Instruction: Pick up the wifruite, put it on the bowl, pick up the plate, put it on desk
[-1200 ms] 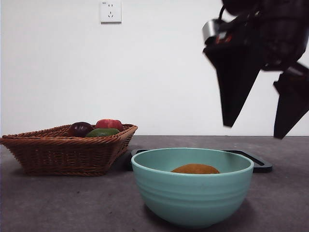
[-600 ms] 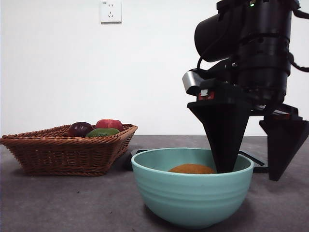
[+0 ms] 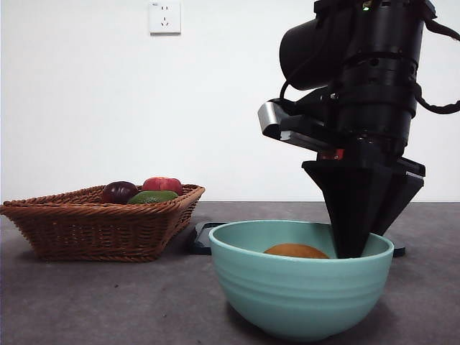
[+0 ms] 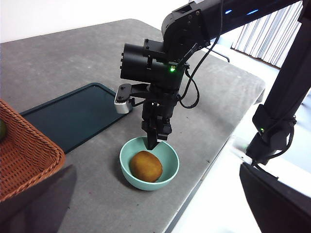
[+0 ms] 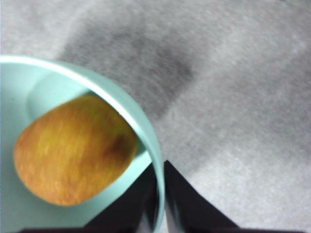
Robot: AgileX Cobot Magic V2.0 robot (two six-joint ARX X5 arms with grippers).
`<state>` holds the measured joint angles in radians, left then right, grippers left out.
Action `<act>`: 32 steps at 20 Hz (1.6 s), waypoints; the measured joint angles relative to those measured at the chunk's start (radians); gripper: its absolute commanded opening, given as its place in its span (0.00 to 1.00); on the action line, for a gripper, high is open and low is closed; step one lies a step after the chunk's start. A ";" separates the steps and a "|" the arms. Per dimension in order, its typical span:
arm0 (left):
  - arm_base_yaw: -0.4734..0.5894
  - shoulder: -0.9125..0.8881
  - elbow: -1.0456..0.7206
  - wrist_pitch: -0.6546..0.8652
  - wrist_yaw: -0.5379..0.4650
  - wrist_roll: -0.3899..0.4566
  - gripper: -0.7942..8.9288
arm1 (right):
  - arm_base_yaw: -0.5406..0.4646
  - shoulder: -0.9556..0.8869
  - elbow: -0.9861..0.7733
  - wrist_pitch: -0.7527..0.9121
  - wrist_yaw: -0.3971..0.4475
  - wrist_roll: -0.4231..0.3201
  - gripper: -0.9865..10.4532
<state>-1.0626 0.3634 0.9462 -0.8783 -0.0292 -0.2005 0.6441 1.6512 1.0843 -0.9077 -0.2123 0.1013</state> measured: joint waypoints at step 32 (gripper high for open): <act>0.000 0.000 0.000 0.000 0.000 0.000 0.72 | -0.317 0.573 0.917 -0.327 0.026 -0.078 0.10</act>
<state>-1.0626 0.3634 0.9459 -0.8787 -0.0292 -0.2005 0.3275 2.2238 2.0014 -1.2343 -0.1867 0.0231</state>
